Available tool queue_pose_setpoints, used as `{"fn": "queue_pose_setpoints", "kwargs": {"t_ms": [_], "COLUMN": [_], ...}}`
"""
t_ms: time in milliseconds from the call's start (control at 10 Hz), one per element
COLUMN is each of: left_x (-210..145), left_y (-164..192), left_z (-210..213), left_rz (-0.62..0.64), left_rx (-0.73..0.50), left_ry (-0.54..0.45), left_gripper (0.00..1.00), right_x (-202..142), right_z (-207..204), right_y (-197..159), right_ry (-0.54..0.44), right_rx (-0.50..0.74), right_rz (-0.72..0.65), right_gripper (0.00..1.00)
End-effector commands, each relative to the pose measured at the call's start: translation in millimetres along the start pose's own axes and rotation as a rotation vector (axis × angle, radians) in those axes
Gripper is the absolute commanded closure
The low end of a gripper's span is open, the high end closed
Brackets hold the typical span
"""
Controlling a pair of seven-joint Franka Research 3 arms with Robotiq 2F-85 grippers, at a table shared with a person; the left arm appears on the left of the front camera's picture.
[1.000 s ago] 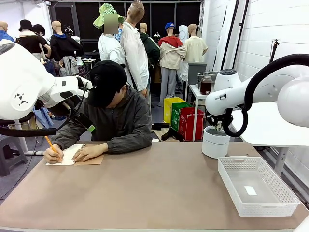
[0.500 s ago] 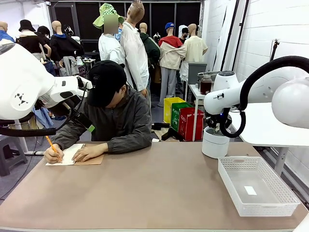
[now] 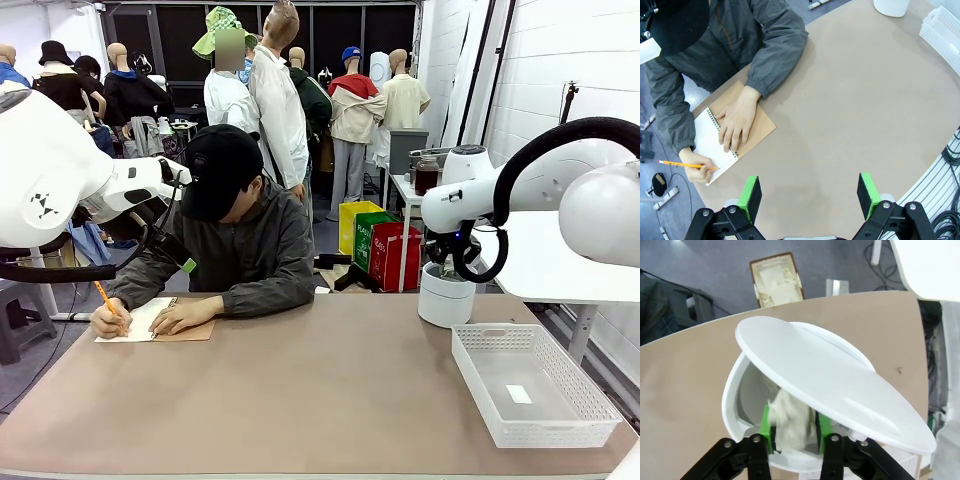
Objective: Sort the paper based on its condition.
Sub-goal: If a person hands you a paper, place it in the Organizing basket , and if it's crumpled, put it in the Trash can.
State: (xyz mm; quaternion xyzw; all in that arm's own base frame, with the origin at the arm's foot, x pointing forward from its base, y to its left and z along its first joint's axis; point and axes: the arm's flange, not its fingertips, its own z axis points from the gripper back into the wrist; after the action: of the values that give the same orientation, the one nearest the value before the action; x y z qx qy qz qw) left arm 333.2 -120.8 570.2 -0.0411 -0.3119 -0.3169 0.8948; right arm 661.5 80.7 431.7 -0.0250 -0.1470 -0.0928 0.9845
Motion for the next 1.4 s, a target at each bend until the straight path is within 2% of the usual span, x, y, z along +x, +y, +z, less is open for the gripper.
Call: {"fn": "queue_pose_setpoints", "kwargs": {"t_ms": [0,100,500,1300], "left_x": [-0.4,-0.4,-0.4,-0.4], "left_y": [0.8,0.8,0.8,0.8], "left_z": [0.3,0.3,0.3,0.3], "left_rz": [0.000,0.000,0.000,0.000], "left_rx": [-0.001,-0.001,-0.001,-0.001], "left_ry": [0.001,0.001,0.001,0.001], "left_gripper": [0.00,0.00,0.00,0.00], "right_x": [7.7,6.5,-1.7,3.4], "right_z": [1.9,5.5,23.7,26.3], "right_y": [1.9,1.1,-1.8,-0.5], "right_ry": [0.013,0.006,-0.015,-0.025], "right_rx": [0.018,0.025,0.042,0.036], "right_rz": [-0.014,-0.018,-0.027,-0.028], "right_gripper": [0.10,0.00,0.00,0.00]}}
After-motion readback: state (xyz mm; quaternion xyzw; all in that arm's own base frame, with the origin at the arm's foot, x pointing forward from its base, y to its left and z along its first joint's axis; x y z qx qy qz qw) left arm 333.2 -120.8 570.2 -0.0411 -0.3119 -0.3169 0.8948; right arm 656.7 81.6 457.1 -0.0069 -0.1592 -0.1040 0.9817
